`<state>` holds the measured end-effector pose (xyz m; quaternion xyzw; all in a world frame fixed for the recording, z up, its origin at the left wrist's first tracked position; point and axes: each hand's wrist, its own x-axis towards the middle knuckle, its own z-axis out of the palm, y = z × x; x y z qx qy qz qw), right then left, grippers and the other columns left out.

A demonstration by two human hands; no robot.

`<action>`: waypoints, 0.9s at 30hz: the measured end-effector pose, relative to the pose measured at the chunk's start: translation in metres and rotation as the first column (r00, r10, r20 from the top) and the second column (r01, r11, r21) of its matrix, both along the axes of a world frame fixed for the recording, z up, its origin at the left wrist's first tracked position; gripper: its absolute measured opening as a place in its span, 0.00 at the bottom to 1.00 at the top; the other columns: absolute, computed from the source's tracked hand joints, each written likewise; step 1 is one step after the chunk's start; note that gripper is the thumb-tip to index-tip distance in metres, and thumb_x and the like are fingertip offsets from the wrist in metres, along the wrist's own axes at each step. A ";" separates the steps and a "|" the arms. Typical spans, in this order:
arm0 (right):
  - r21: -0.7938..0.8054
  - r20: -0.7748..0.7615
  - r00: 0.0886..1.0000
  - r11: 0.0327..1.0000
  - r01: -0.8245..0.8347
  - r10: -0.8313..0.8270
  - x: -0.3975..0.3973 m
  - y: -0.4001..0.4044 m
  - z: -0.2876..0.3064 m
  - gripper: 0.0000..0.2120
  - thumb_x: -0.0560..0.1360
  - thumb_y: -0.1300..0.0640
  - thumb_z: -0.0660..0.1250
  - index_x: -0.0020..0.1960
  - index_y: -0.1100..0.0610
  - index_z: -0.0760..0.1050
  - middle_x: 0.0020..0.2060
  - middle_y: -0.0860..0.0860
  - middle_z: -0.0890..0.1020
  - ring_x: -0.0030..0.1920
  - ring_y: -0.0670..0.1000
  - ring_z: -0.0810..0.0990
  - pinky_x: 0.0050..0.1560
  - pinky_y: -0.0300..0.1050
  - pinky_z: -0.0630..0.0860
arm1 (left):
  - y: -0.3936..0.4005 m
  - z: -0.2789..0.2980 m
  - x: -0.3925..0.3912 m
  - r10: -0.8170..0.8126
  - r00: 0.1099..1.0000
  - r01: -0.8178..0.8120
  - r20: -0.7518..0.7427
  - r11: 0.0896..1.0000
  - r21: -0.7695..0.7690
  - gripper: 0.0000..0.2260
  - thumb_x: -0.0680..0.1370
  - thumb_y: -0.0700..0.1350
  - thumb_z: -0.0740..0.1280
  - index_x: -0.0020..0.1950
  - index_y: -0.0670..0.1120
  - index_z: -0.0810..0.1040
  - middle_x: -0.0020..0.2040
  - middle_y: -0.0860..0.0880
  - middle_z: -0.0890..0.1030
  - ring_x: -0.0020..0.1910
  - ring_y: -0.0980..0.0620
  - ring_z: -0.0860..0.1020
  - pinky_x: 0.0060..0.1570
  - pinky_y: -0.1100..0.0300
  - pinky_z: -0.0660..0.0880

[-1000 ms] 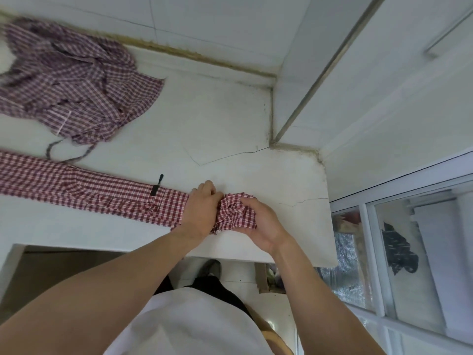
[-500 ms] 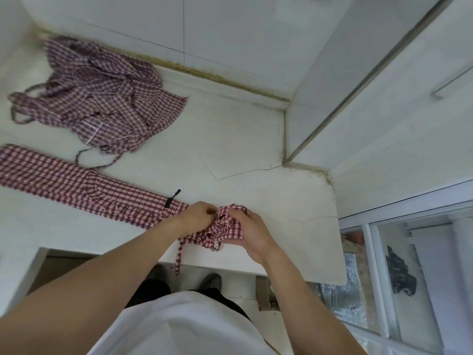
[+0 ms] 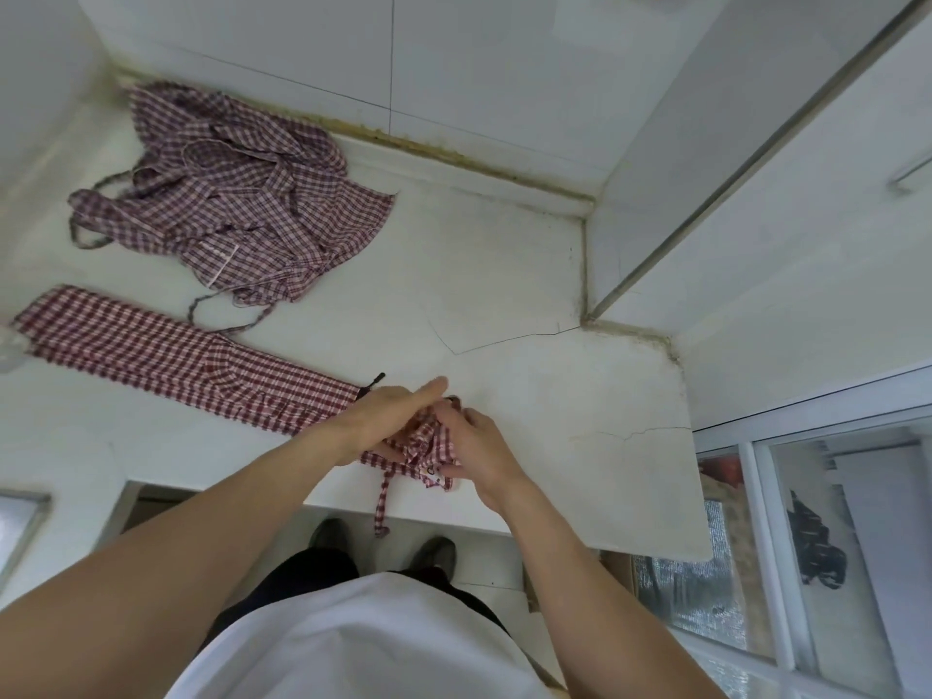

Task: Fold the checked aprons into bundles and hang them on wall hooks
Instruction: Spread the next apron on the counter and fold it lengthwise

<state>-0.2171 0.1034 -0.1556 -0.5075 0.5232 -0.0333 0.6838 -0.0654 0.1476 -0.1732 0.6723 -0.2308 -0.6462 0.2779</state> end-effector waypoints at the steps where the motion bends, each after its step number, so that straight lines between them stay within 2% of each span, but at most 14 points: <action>1: 0.051 0.032 0.999 0.999 -0.012 0.010 0.001 0.002 -0.001 0.21 0.82 0.36 0.51 0.56 0.48 0.76 0.49 0.46 0.84 0.52 0.48 0.82 0.58 0.49 0.78 | 0.002 0.000 0.002 -0.024 0.999 0.025 0.031 1.000 -0.018 0.36 0.67 0.75 0.66 0.58 0.46 0.79 0.54 0.49 0.83 0.55 0.50 0.81 0.52 0.52 0.81; 3: 0.158 0.109 0.994 0.987 0.007 -0.025 0.001 0.002 -0.008 0.31 0.79 0.31 0.41 0.63 0.49 0.72 0.52 0.47 0.81 0.55 0.48 0.80 0.63 0.47 0.73 | 0.003 -0.003 0.006 -0.014 0.993 0.016 0.119 1.000 -0.016 0.36 0.62 0.73 0.73 0.57 0.47 0.77 0.53 0.49 0.83 0.53 0.50 0.82 0.52 0.52 0.81; 5: 0.184 0.109 0.993 0.983 0.021 -0.042 -0.003 0.001 -0.016 0.33 0.81 0.33 0.41 0.67 0.53 0.72 0.56 0.50 0.79 0.59 0.50 0.78 0.66 0.46 0.72 | 0.002 -0.008 0.009 -0.050 0.972 0.056 0.228 0.998 -0.020 0.25 0.69 0.62 0.75 0.54 0.44 0.77 0.50 0.48 0.82 0.49 0.51 0.81 0.50 0.55 0.80; 8: -0.044 -0.011 0.998 0.997 -0.069 0.068 -0.009 0.004 -0.034 0.15 0.84 0.51 0.59 0.62 0.57 0.78 0.59 0.53 0.82 0.59 0.49 0.81 0.65 0.48 0.76 | 0.003 -0.013 0.016 -0.074 0.900 0.098 0.429 0.995 -0.034 0.07 0.76 0.44 0.69 0.49 0.41 0.77 0.40 0.47 0.79 0.36 0.52 0.76 0.34 0.62 0.71; 9: -0.142 -0.047 0.995 0.985 -0.098 0.092 -0.011 0.006 -0.040 0.10 0.81 0.59 0.63 0.58 0.54 0.80 0.57 0.52 0.83 0.57 0.49 0.82 0.64 0.50 0.77 | 0.006 -0.015 0.020 -0.068 0.876 0.093 0.478 0.995 -0.030 0.07 0.76 0.41 0.68 0.52 0.41 0.77 0.40 0.47 0.79 0.34 0.53 0.76 0.30 0.63 0.69; 12: -0.281 -0.074 0.997 0.958 -0.054 0.035 -0.013 0.014 -0.050 0.15 0.75 0.71 0.66 0.48 0.51 0.80 0.50 0.52 0.85 0.52 0.50 0.83 0.60 0.50 0.79 | 0.014 -0.024 0.032 -0.114 0.828 0.115 0.549 0.993 0.032 0.16 0.75 0.37 0.67 0.64 0.44 0.76 0.48 0.47 0.81 0.39 0.53 0.80 0.29 0.64 0.71; 15: -0.384 -0.150 0.986 0.923 0.014 -0.077 -0.010 0.022 -0.058 0.11 0.73 0.67 0.72 0.50 0.53 0.77 0.47 0.50 0.82 0.45 0.47 0.81 0.51 0.37 0.78 | 0.019 -0.033 0.032 -0.127 0.821 0.145 0.556 0.989 0.010 0.17 0.77 0.34 0.62 0.64 0.44 0.75 0.47 0.46 0.81 0.41 0.48 0.81 0.32 0.58 0.77; 17: -0.429 -0.217 0.965 0.903 0.038 -0.144 -0.009 0.025 -0.062 0.17 0.71 0.62 0.76 0.56 0.54 0.74 0.50 0.51 0.79 0.42 0.46 0.78 0.43 0.30 0.74 | 0.021 -0.037 0.029 -0.151 0.763 0.188 0.629 0.982 0.007 0.12 0.80 0.36 0.60 0.62 0.42 0.74 0.47 0.45 0.79 0.41 0.49 0.78 0.39 0.56 0.78; 18: -0.418 -0.252 0.954 0.908 0.045 -0.163 -0.010 0.024 -0.063 0.21 0.70 0.59 0.77 0.60 0.55 0.72 0.52 0.52 0.78 0.42 0.46 0.78 0.43 0.31 0.73 | 0.022 -0.038 0.028 -0.168 0.697 0.208 0.697 0.978 0.028 0.11 0.81 0.38 0.60 0.62 0.41 0.73 0.51 0.44 0.79 0.45 0.48 0.77 0.46 0.54 0.77; 20: -0.365 -0.306 0.940 0.930 0.028 -0.148 -0.011 0.022 -0.063 0.29 0.70 0.54 0.78 0.64 0.58 0.68 0.49 0.51 0.79 0.43 0.46 0.78 0.42 0.32 0.73 | 0.028 -0.041 0.027 -0.219 0.432 0.248 0.875 0.961 0.119 0.13 0.81 0.45 0.62 0.64 0.44 0.72 0.61 0.43 0.75 0.58 0.45 0.72 0.61 0.49 0.71; 21: -0.342 -0.332 0.936 0.940 -0.001 -0.120 -0.010 0.020 -0.063 0.29 0.70 0.53 0.78 0.64 0.58 0.68 0.46 0.50 0.80 0.42 0.45 0.78 0.40 0.30 0.72 | 0.031 -0.043 0.029 -0.223 0.314 0.263 0.923 0.954 0.141 0.14 0.80 0.48 0.64 0.65 0.45 0.72 0.63 0.43 0.74 0.62 0.44 0.70 0.63 0.48 0.68; 22: -0.325 -0.358 0.929 0.945 -0.030 -0.094 -0.009 0.018 -0.064 0.28 0.70 0.52 0.78 0.63 0.58 0.69 0.46 0.50 0.81 0.42 0.45 0.79 0.38 0.30 0.72 | 0.033 -0.047 0.031 -0.189 0.281 0.260 0.941 0.959 0.115 0.16 0.80 0.50 0.65 0.65 0.46 0.72 0.62 0.43 0.74 0.62 0.43 0.70 0.63 0.48 0.67; 25: -0.268 -0.421 0.905 0.962 -0.060 -0.061 -0.003 0.014 -0.066 0.22 0.70 0.50 0.77 0.58 0.58 0.75 0.50 0.53 0.83 0.48 0.51 0.83 0.47 0.43 0.81 | 0.037 -0.055 0.039 -0.048 0.468 0.180 0.882 0.983 -0.042 0.18 0.77 0.50 0.71 0.62 0.43 0.71 0.59 0.42 0.74 0.55 0.43 0.74 0.56 0.48 0.74; 27: -0.215 -0.385 0.922 0.976 -0.045 -0.042 0.000 0.012 -0.065 0.10 0.71 0.53 0.76 0.46 0.57 0.80 0.42 0.52 0.84 0.41 0.50 0.83 0.45 0.47 0.82 | 0.039 -0.058 0.041 0.019 0.541 0.128 0.841 0.986 -0.104 0.18 0.76 0.49 0.72 0.60 0.42 0.73 0.57 0.43 0.76 0.53 0.44 0.76 0.54 0.48 0.75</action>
